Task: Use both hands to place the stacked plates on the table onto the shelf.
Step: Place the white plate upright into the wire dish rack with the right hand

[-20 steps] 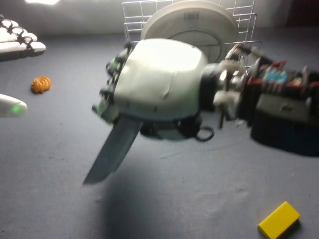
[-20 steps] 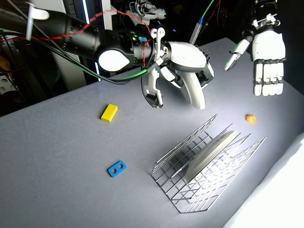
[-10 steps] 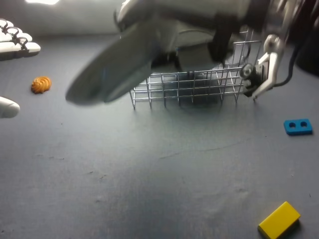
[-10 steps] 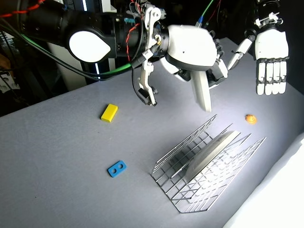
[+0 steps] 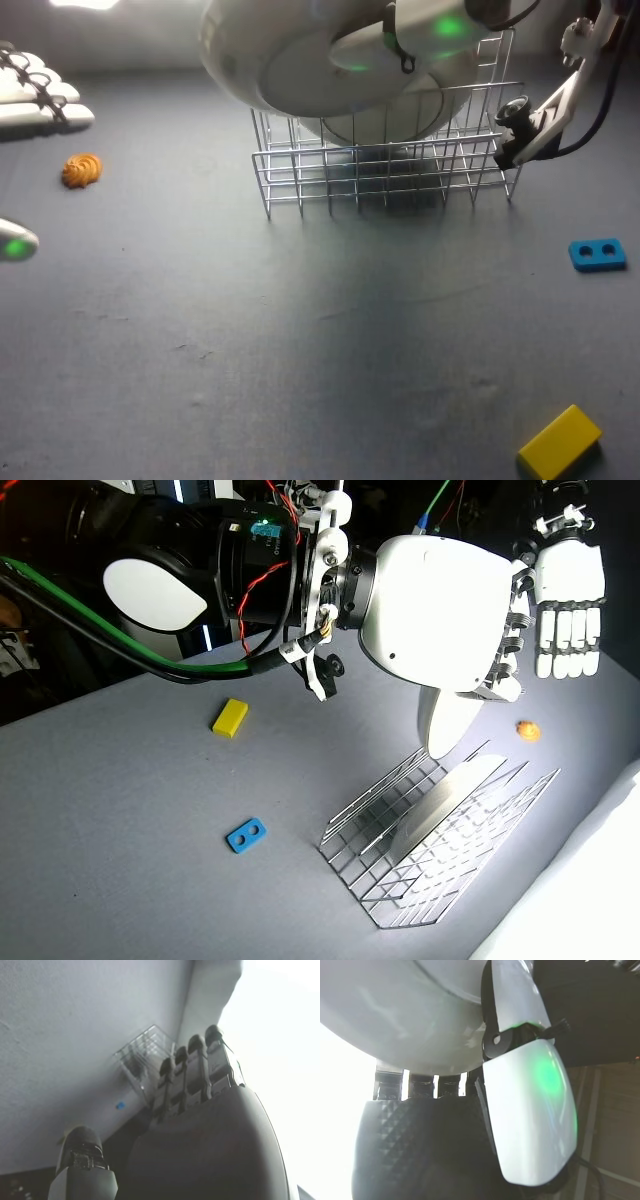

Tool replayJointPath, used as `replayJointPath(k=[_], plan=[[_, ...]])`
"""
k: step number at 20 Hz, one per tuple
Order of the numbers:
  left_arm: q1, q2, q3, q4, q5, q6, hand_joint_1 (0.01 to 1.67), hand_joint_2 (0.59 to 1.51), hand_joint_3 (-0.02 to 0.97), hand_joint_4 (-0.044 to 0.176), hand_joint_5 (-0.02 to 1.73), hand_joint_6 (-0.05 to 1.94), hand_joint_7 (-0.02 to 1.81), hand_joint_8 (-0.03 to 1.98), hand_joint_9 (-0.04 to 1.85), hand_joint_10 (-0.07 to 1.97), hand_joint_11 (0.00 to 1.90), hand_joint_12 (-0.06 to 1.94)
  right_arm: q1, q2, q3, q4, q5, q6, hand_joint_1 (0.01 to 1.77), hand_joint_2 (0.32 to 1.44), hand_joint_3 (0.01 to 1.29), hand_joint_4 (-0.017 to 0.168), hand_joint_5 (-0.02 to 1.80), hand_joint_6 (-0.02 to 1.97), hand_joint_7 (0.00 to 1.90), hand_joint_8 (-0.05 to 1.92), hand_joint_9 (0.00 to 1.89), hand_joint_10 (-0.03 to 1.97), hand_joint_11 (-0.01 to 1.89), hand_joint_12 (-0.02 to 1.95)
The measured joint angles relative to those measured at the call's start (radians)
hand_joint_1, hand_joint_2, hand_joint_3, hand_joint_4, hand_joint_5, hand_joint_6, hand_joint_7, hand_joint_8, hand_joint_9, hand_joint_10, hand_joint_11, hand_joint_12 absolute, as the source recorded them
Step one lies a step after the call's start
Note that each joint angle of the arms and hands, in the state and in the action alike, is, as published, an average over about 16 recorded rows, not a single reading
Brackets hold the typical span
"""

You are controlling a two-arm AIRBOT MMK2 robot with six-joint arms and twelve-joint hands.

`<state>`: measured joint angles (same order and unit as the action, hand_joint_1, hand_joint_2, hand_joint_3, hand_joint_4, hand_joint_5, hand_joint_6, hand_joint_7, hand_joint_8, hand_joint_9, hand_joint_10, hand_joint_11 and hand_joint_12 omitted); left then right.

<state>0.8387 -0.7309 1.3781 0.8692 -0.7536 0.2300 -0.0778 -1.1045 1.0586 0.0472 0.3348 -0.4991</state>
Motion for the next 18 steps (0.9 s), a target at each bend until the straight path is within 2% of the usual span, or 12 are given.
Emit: replayJointPath(k=[5,8,13,18], plan=[[-0.003,0.007,-0.008,0.090,-0.133,0.000,0.02,1.080,0.019,0.008,0.07,0.02,0.05,0.02,0.04,0.01,0.02,0.06,0.000,-0.005,0.031,0.033,-0.020,0.020,1.35,1.01,0.01,-0.004,0.87,1.05,1.02,0.89,0.90,1.24,0.67,1.58],[-0.030,0.016,-0.018,0.159,-0.220,-0.003,0.02,1.080,0.020,0.008,0.07,0.02,0.05,0.02,0.04,0.01,0.03,0.06,-0.008,-0.012,0.051,0.043,-0.030,0.023,1.35,1.01,0.01,-0.005,0.87,1.06,1.02,0.88,0.91,1.23,0.68,1.57],[-0.120,0.031,-0.037,0.294,-0.335,-0.012,0.02,1.079,0.019,0.008,0.08,0.02,0.06,0.02,0.05,0.01,0.03,0.07,-0.030,-0.030,0.089,0.061,-0.042,0.023,1.35,1.01,0.01,-0.007,0.88,1.06,1.02,0.87,0.92,1.16,0.69,1.56],[-0.234,0.046,-0.057,0.436,-0.417,-0.023,0.02,1.076,0.018,0.008,0.08,0.01,0.06,0.02,0.05,0.01,0.03,0.07,-0.061,-0.051,0.121,0.073,-0.048,0.021,1.35,1.01,0.01,-0.006,0.89,1.05,1.02,0.87,0.95,1.05,0.69,1.56]])
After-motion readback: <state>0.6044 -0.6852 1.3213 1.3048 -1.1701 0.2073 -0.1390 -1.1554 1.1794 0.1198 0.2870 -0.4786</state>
